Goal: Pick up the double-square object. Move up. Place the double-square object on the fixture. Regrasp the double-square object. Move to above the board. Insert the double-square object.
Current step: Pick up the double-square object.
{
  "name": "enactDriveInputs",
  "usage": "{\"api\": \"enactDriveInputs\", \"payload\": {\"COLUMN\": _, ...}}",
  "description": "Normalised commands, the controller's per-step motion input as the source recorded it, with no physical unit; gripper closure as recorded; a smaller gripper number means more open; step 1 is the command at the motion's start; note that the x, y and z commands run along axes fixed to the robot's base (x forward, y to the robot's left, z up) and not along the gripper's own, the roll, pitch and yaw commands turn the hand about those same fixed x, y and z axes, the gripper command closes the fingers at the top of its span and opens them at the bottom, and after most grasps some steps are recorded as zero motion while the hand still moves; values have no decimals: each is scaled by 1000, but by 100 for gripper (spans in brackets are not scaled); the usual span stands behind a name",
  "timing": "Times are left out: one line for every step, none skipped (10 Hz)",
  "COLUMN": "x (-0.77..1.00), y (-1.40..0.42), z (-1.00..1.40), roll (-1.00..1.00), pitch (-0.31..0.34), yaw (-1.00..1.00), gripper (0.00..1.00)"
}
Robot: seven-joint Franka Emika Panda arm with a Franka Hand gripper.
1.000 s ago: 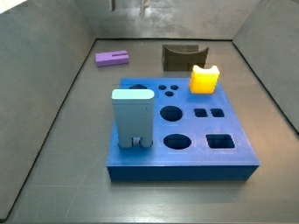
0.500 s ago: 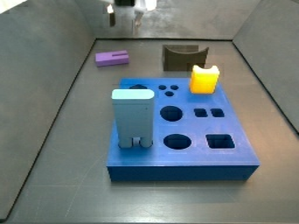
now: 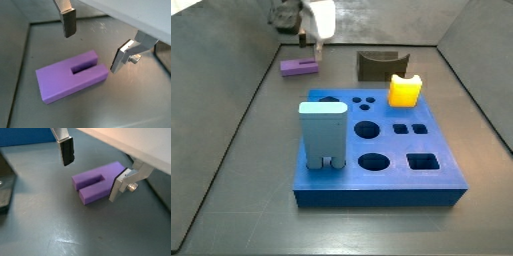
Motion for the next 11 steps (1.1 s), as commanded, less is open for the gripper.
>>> {"api": "enactDriveInputs", "payload": {"x": 0, "y": -43, "z": -343, "roll": -184, "pitch": -153, "yaw": -854, "gripper": 0}}
{"api": "enactDriveInputs", "payload": {"x": 71, "y": -14, "z": -331, "roll": -217, "pitch": -96, "yaw": -743, "gripper": 0}}
{"api": "enactDriveInputs", "payload": {"x": 283, "y": -63, "z": -234, "roll": -163, "pitch": 0, "yaw": -700, "gripper": 0}}
{"api": "enactDriveInputs", "payload": {"x": 389, "y": -89, "z": -163, "roll": -79, "pitch": 51, "yaw": -580, "gripper": 0}}
{"api": "enactDriveInputs", "payload": {"x": 417, "y": -51, "z": -240, "roll": -161, "pitch": 11, "yaw": -626, "gripper": 0}}
{"api": "enactDriveInputs", "payload": {"x": 214, "y": -26, "z": -231, "roll": -87, "pitch": 10, "yaw": -491, "gripper": 0}}
{"api": "enactDriveInputs", "payload": {"x": 9, "y": 0, "z": -57, "roll": -9, "pitch": 51, "yaw": -274, "gripper": 0}}
{"api": "enactDriveInputs", "payload": {"x": -203, "y": 103, "z": 0, "roll": 0, "pitch": 0, "yaw": -86, "gripper": 0}}
{"api": "enactDriveInputs", "payload": {"x": -169, "y": 43, "z": 0, "roll": -4, "pitch": 0, "yaw": -43, "gripper": 0}}
{"api": "enactDriveInputs", "payload": {"x": -297, "y": 0, "z": -46, "roll": 0, "pitch": 0, "yaw": 0, "gripper": 0}}
{"api": "enactDriveInputs", "payload": {"x": -263, "y": 0, "z": -43, "roll": 0, "pitch": 0, "yaw": 0, "gripper": 0}}
